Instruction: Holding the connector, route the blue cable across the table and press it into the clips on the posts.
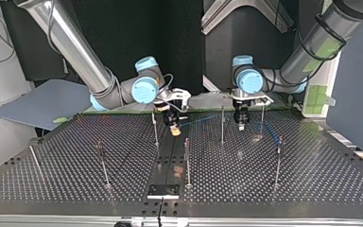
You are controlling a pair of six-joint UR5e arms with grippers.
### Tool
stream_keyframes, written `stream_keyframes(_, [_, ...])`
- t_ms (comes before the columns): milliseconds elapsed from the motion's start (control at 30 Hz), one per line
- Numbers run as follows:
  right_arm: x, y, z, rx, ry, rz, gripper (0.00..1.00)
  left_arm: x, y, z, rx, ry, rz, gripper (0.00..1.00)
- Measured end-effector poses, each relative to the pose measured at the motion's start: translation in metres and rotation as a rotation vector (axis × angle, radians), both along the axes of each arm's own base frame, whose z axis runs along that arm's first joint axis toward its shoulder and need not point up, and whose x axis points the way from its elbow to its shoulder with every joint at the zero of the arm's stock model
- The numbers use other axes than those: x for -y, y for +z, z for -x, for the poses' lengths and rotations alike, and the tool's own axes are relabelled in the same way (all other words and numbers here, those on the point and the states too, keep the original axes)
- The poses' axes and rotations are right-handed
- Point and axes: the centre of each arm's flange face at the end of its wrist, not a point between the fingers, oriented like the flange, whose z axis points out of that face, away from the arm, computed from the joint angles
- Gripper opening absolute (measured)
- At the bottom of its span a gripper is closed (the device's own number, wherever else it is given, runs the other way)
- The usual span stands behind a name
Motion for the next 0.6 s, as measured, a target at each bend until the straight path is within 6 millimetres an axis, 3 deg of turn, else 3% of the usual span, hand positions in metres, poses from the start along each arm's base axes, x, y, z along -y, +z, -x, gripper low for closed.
stream_keyframes(133, [0.004,0.0,0.004,0.0,-0.007,0.0,0.0,-0.003,-0.007,-0.006,-0.02,0.008,-0.002,0.0])
stream_keyframes(167, [0.005,0.0,0.004,0.0,-0.009,0.0,0.0,-0.004,-0.008,-0.007,-0.022,0.011,-0.002,0.06])
stream_keyframes(200, [0.006,0.0,0.005,0.0,-0.01,0.0,0.0,-0.004,-0.008,-0.007,-0.023,0.014,-0.003,0.22])
stream_keyframes(233, [0.007,0.0,0.006,0.0,-0.012,0.0,0.0,-0.005,-0.008,-0.007,-0.026,0.018,-0.003,0.22])
stream_keyframes(267, [0.008,0.0,0.006,0.0,-0.013,0.0,0.0,-0.006,-0.009,-0.007,-0.03,0.023,-0.004,0.29])
stream_keyframes(367, [0.01,0.0,0.008,0.002,-0.017,0.001,0.0,-0.007,-0.01,-0.006,-0.044,0.03,-0.008,0.29])
stream_keyframes(400, [0.01,0.001,0.008,0.002,-0.017,0.002,0.0,-0.007,-0.011,-0.006,-0.046,0.032,-0.009,0.97])
stream_keyframes(600, [0.011,0.0,0.009,0.002,-0.019,0.002,0.0,-0.006,-0.013,-0.002,-0.076,0.029,-0.025,1.0])
